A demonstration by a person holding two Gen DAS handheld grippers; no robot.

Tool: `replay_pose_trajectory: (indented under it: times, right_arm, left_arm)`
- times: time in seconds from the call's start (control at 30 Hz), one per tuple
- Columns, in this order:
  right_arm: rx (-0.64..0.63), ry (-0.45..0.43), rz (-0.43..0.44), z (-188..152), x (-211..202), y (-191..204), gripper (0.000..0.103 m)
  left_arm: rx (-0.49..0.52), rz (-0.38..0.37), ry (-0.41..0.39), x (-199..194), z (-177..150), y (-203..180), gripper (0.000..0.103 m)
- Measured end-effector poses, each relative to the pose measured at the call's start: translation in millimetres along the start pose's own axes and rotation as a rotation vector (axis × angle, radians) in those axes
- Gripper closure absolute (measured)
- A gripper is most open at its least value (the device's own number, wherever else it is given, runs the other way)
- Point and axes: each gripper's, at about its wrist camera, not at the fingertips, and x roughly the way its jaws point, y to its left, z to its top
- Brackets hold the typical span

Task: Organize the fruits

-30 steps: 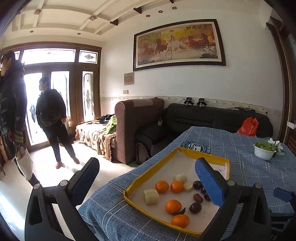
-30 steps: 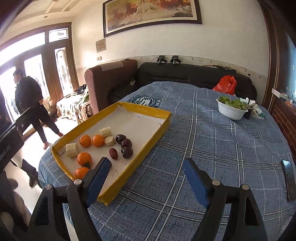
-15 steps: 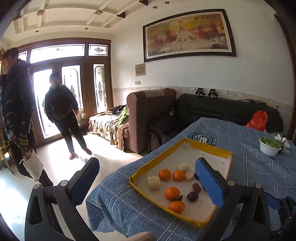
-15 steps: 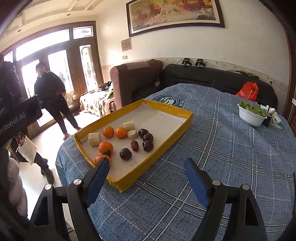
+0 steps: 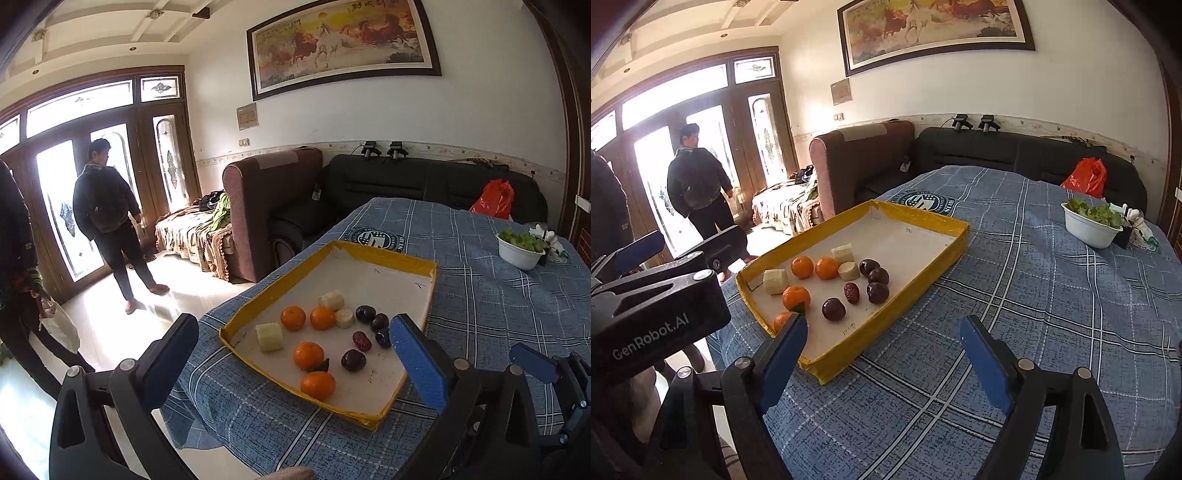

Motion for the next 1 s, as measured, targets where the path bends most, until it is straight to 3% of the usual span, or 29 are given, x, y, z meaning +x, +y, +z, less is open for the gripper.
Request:
replay_pose_trajectory:
  times: [0.23,0.43,1.0]
  right_arm:
    - [-0.045,0.019,0.012,4.0,7.7,15.5,0.013]
    - [-0.070,0.041,0.011,7.5,18.3,27.0,0.013]
    - [-0.074,0.099,-0.022,5.7,36.8,34.4,0.013]
  left_arm:
    - [-0.005,0.080,0.086,23.9,-9.7,8.1,0.000]
    - [-0.046,0.090,0.158,41.0,-17.3,23.2,0.000]
    - [-0.117,0.025,0.238,53.8,-21.0,45.8,0.000]
